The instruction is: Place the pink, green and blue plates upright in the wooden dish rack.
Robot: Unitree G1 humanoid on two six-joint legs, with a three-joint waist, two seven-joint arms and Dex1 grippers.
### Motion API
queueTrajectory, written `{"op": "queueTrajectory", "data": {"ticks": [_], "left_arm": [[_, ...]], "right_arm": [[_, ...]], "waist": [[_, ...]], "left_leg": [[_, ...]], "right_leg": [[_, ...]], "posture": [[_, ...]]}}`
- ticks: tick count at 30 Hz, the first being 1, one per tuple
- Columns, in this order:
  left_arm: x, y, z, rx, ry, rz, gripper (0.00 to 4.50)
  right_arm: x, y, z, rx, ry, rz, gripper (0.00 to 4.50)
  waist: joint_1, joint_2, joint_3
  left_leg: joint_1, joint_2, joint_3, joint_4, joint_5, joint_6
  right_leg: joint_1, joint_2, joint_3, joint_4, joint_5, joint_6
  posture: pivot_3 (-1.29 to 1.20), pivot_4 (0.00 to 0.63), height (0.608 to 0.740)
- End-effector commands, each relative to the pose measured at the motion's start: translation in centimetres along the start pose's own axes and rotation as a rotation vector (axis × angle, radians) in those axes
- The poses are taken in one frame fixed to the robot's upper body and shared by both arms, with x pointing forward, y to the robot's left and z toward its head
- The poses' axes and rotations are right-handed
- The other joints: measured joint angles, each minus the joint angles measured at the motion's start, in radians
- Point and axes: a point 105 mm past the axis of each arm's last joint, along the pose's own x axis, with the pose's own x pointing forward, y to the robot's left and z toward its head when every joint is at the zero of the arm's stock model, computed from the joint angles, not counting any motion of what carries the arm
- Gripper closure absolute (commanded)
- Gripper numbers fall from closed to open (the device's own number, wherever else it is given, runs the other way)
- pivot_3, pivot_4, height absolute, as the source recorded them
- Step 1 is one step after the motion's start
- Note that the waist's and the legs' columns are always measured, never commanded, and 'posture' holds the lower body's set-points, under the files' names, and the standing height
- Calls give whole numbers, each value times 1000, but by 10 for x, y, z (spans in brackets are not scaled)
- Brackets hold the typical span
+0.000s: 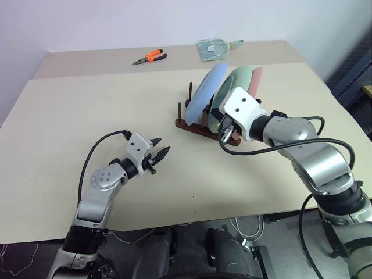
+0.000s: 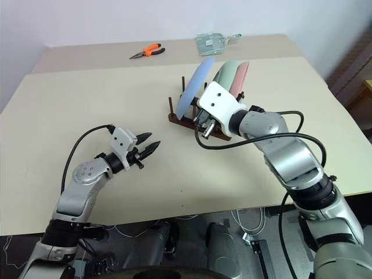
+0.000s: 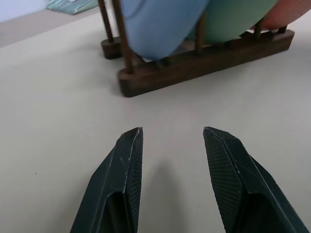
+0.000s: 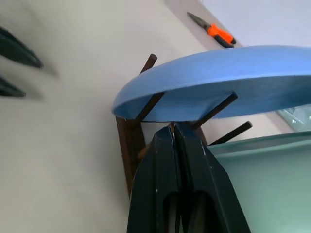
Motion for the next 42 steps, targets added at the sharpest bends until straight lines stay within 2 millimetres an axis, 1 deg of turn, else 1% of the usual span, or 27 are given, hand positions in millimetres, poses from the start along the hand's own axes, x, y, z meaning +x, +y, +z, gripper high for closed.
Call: {"op": "queueTrajectory", "data": {"ticks": [1, 3, 6, 9, 11, 14, 18, 22, 24, 26, 30, 31, 33, 34, 37, 39, 42], "left_arm": [[0, 0, 12, 30, -48, 3, 2497], [0, 0, 12, 29, -48, 4, 2497], [1, -1, 12, 28, -49, 5, 2497], [1, -1, 12, 26, -52, 7, 2497], [2, -1, 13, 25, -53, 8, 2497], [3, -1, 13, 25, -55, 8, 2497], [3, 1, 13, 28, -54, 8, 2497], [3, 2, 13, 31, -53, 2, 2497], [3, 2, 14, 32, -53, -1, 2497], [2, 4, 13, 33, -49, -2, 2497], [-4, 10, 10, 34, -26, -15, 2497], [-6, 12, 10, 31, -19, -20, 2497], [-8, 14, 9, 27, -14, -27, 2497], [-10, 15, 9, 20, -7, -36, 2497], [-13, 14, 10, 12, 3, -62, 2497], [-13, 12, 10, 13, 4, -66, 2497], [-12, 9, 10, 11, 1, -67, 2497]], "right_arm": [[7, -4, 19, -56, -51, -23, 4450], [13, -1, 25, -84, -59, -19, 4450], [16, 0, 27, -111, -60, -20, 4450], [16, 0, 27, -118, -62, -19, 4450], [12, -2, 26, -126, -63, -21, 4450], [1, -6, 23, -132, -72, -13, 4450], [-19, -9, 21, -129, -96, 11, 4450], [-39, -2, 26, -141, -157, 75, 4450], [-47, -1, 28, -118, -184, 92, 4450], [-57, 1, 26, -87, -188, 132, 4450], [-75, 32, 2, -12, -109, 322, 4450], [-75, 41, -6, 33, -95, 350, 4450], [-74, 50, -13, 88, -83, 371, 4450], [-69, 54, -25, 131, -57, 363, 4450], [-39, 55, -70, 261, 39, 222, 4450], [-25, 56, -82, 294, 54, 158, 4450], [-4, 55, -101, 324, 102, 65, 4450]], "waist": [[0, 0, 0], [-1, 0, 0], [-1, 0, 0], [1, 0, 0], [0, 0, 0], [2, 0, 0], [2, 0, 0], [1, 0, 0], [1, 0, 0], [2, 0, 0], [5, -1, 0], [4, -1, 0], [1, 0, -1], [-1, 0, -1], [-2, -3, -2], [0, -1, -2], [2, -1, -1]], "left_leg": [[0, 0, 0, 0, 0, 0], [0, 0, 0, 0, 0, 0], [0, 0, 0, 0, 0, 0], [0, 0, 0, 0, 0, 0], [0, 0, 0, 0, 0, 0], [0, 0, 0, 0, 0, 0], [0, -1, 0, 0, 0, 0], [0, 0, 0, 0, 0, 0], [0, 0, 0, 0, 0, 0], [0, 0, 0, 0, 0, 0], [0, 0, -1, 0, 0, 0], [0, 0, -1, 0, 0, 0], [0, 0, -1, 0, 0, 0], [0, 0, -1, 0, 0, 0], [2, 1, -1, 0, 0, 0], [5, 1, -1, 0, -1, -2], [5, 0, 0, 0, -1, -2]], "right_leg": [[0, 0, 0, 0, 0, 0], [0, 0, 0, 0, 0, 1], [-1, 1, 0, 1, 1, 2], [-1, 1, 0, 1, 1, 2], [-1, 1, 0, 1, 1, 2], [-1, 1, 0, 1, 1, 2], [0, 0, 0, 1, 1, 2], [0, 1, 0, 1, 2, 3], [0, 1, 0, 1, 2, 3], [0, 1, 0, 1, 2, 3], [1, 0, -1, 0, 1, 2], [2, 0, 0, -1, 1, 1], [2, 0, 0, -1, 0, 0], [1, 0, 0, 0, 0, 0], [2, 0, 0, 0, 0, 1], [5, 0, 0, 0, 0, 0], [5, 0, 0, 0, 0, 0]], "posture": [[0, 150, 719], [0, 150, 719], [0, 150, 719], [0, 150, 719], [0, 150, 719], [0, 150, 719], [0, 150, 719], [0, 150, 719], [0, 150, 719], [0, 150, 719], [0, 150, 719], [0, 150, 719], [0, 150, 719], [0, 150, 719], [0, 150, 719], [0, 150, 719], [0, 150, 719]]}}
